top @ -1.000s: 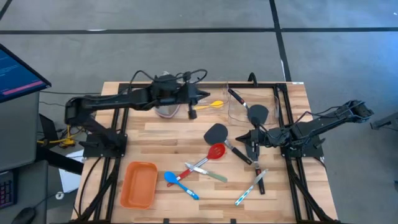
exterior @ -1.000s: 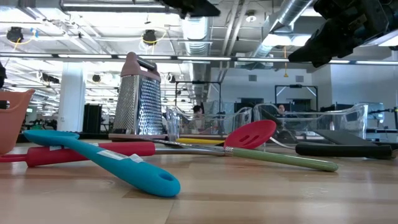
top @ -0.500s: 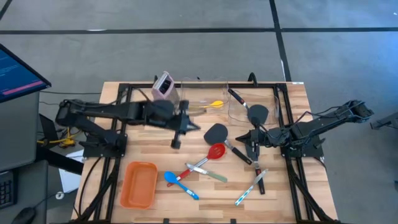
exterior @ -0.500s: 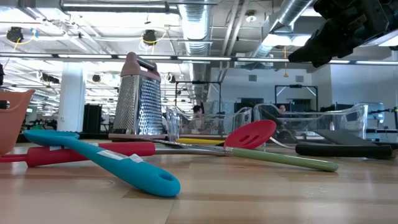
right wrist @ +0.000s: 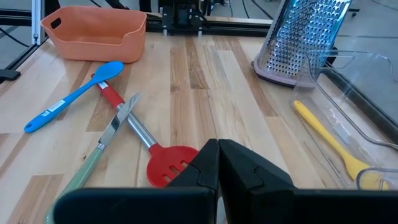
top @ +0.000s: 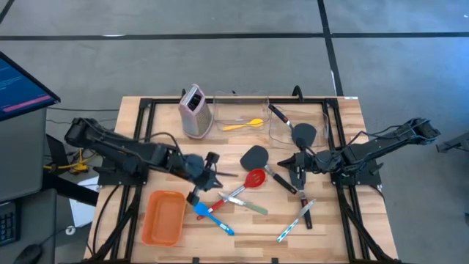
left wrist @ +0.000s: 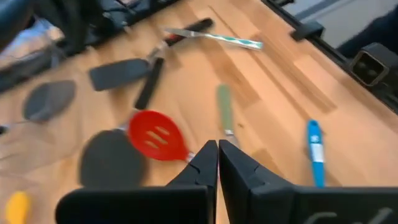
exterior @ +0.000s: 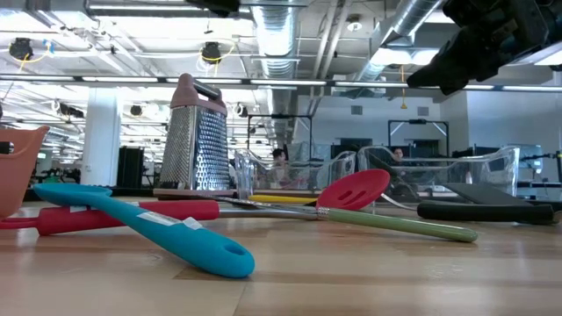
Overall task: Pick & Place Kitchen Items
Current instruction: Put the blue serving spoon into the left transparent bin
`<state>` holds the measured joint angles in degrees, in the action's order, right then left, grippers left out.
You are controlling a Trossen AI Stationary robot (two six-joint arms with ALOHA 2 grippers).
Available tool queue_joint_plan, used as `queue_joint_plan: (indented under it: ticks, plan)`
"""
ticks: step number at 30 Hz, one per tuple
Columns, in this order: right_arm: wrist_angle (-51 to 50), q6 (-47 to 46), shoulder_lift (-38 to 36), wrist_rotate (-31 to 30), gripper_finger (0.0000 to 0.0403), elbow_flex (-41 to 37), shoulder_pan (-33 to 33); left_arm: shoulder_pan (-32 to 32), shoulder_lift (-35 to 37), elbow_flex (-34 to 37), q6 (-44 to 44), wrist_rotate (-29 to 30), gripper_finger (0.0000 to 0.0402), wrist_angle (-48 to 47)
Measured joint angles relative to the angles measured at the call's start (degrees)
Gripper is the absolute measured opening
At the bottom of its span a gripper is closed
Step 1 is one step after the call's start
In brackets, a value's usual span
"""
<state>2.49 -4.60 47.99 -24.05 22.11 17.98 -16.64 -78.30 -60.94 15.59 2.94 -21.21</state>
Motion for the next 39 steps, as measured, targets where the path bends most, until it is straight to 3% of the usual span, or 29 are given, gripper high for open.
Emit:
queue_joint_plan:
  ticks: [7, 12, 19, 34, 39]
  plan:
    - [1.35, 0.00, -0.01, -0.01, 0.0001, 0.00, 0.00, -4.06, -0.02, 6.35, -7.11, -0.16, 0.0002, 2.28]
    - [3.52, -0.01, -0.01, -0.02, 0.0001, 0.00, 0.00, -6.47, -0.04, 8.73, -11.82, 0.03, 0.0002, 8.87]
    - [3.99, -0.59, 0.00, 0.00, 0.0001, 0.00, 0.00, -8.43, -0.04, 9.09, -11.99, 0.02, 0.0002, 15.74]
    - [2.33, -1.97, 0.00, 0.00, 0.0001, 0.00, 0.00, -8.05, -0.06, 9.09, -11.58, 0.11, 0.0002, 16.69]
    - [2.24, -1.95, 0.00, 0.00, 0.0001, 0.00, 0.00, -8.05, -0.07, 9.09, -11.60, 2.67, 0.0002, 20.70]
